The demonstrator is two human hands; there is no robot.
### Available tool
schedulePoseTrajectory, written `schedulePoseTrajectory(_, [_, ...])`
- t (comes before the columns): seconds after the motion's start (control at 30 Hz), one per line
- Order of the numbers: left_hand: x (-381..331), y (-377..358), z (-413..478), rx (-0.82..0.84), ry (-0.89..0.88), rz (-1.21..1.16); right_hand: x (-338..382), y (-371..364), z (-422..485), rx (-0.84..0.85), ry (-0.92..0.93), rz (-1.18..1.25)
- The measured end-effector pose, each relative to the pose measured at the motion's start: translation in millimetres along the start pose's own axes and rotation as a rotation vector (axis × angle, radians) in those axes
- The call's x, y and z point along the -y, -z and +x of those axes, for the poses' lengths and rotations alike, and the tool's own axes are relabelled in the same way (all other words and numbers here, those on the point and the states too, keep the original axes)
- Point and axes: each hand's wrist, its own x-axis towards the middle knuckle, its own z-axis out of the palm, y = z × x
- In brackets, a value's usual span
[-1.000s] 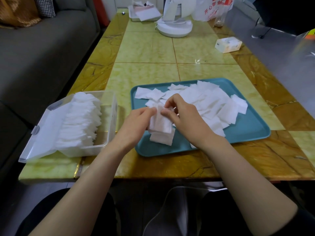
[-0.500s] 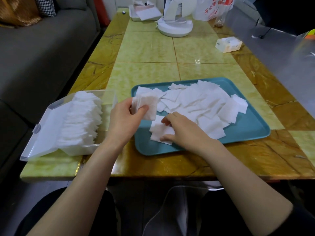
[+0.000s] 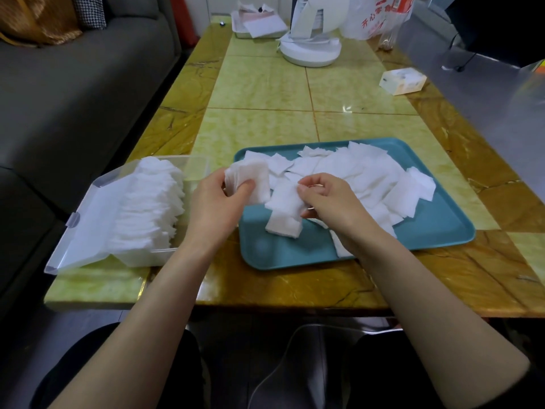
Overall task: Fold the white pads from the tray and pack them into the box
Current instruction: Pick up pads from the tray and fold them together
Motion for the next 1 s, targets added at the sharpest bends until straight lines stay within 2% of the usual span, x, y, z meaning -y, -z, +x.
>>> schedulePoseTrajectory(0.13, [-1,0,0,-0.032,0.069,-0.040,10,0,-5,0.146,0.001,0.369])
schedulePoseTrajectory(0.2, [-3,-3,-2,0.011,0.096,-0.090,12,0,-7,0.211,0.009,0.459])
schedulePoseTrajectory(0.27, [-8,-7,-6,0.070,0.110,-0.124,10,-4,-8,0.187,0.023,0.363])
schedulePoseTrajectory(0.37, [-13,-12,-12,0.127,0.119,-0.131,2,-13,-7,0.002,0.130,0.030])
schedulePoseTrajectory(0.43, [-14,-15,-14,0.136,0.126,-0.155,-1,-17,-6,-0.058,0.180,-0.075])
schedulePoseTrajectory(0.63, [-17,-20,-16,0.112,0.127,-0.182,-4,-19,-6,-0.132,0.155,-0.082])
schedulePoseTrajectory(0.87, [-21,-17,-15,0.191,0.191,-0.333,-6,-18,-6,-0.180,0.208,-0.212])
schedulePoseTrajectory(1.0, [-25,-18,-20,0.205,0.156,-0.219,-9,-19,-6,-0.163,0.200,-0.245])
